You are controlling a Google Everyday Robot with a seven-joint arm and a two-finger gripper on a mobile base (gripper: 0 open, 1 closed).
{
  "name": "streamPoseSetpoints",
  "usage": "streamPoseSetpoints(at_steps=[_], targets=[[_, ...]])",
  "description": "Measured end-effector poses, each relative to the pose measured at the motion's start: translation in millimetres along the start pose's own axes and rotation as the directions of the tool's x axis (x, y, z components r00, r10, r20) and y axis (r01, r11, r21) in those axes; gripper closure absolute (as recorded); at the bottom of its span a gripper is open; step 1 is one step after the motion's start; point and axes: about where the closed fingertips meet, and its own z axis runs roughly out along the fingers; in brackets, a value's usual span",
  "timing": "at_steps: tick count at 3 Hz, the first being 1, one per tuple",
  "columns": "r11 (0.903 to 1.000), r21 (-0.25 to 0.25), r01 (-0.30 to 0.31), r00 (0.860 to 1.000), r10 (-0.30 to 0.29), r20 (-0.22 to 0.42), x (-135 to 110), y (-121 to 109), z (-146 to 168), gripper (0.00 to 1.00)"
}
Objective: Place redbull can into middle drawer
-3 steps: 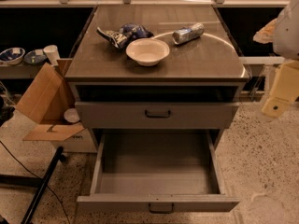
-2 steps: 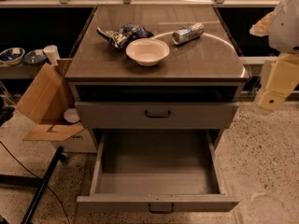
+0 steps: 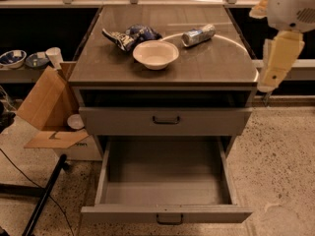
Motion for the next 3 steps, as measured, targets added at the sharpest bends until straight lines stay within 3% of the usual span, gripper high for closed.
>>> streamPoseSetpoints(at_steps=[2,3], targets=[[0.9964,0.057,0.062,0.997,-0.059,-0.056,-14.1,-79.6,16.4,0.00],[0.9924,0.100,0.072,0.995,-0.064,-0.080,-35.2,-113.6,28.9,0.00]])
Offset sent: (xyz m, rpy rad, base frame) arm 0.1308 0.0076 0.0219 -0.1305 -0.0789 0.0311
